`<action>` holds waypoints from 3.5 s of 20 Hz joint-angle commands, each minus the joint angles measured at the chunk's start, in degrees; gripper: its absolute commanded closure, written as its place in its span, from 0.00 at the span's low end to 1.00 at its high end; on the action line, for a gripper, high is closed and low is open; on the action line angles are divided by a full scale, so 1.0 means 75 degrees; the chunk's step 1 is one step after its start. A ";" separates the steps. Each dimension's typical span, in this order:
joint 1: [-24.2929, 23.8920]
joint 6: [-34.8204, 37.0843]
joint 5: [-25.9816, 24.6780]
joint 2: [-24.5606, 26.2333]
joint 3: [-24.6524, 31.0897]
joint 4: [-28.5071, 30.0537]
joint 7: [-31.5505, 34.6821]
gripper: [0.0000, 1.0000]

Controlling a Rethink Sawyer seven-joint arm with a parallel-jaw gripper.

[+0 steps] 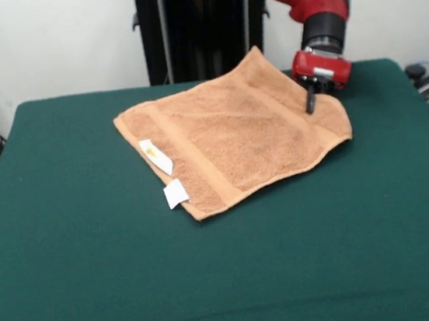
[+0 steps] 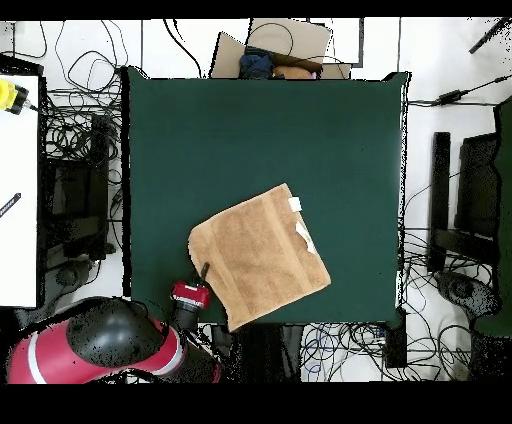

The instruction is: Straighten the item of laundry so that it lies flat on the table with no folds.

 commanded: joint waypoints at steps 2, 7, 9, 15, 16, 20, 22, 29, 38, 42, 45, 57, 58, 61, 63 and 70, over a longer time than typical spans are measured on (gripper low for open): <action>-0.0053 0.2123 0.0454 0.1684 0.0989 0.2406 0.2691 1.00; -0.0063 0.2120 0.0625 0.1622 0.1103 0.2475 0.2750 1.00; -0.0070 0.2126 0.0705 0.1585 0.1164 0.2517 0.2764 1.00; -0.0077 0.2164 0.0854 0.1501 0.1280 0.2595 0.2800 1.00; -0.0077 0.2172 0.0868 0.1491 0.1290 0.2602 0.2802 1.00; -0.0082 0.2190 0.1034 0.1427 0.1391 0.2663 0.2786 1.00; -0.0079 0.2191 0.1095 0.1408 0.1427 0.2681 0.2794 1.00; -0.0057 0.2229 0.1332 0.1317 0.1569 0.2763 0.2838 1.00; -0.0034 0.2206 0.1492 0.1263 0.1650 0.2823 0.2900 1.00; -0.0047 0.2228 0.1477 0.1262 0.1645 0.2827 0.2901 1.00; -0.0061 0.2244 0.1429 0.1270 0.1623 0.2817 0.2891 0.00; -0.0001 0.2154 0.0918 0.1433 0.1352 0.2628 0.3157 0.00; 0.0002 0.2145 0.0850 0.1456 0.1317 0.2602 0.3193 0.00; 0.0121 0.2059 0.1014 0.1411 0.1356 0.2629 0.3147 0.00; 0.0165 0.1990 0.0953 0.1410 0.1329 0.2615 0.3221 0.00; 0.0284 0.1864 0.0849 0.1387 0.1261 0.2545 0.3247 0.00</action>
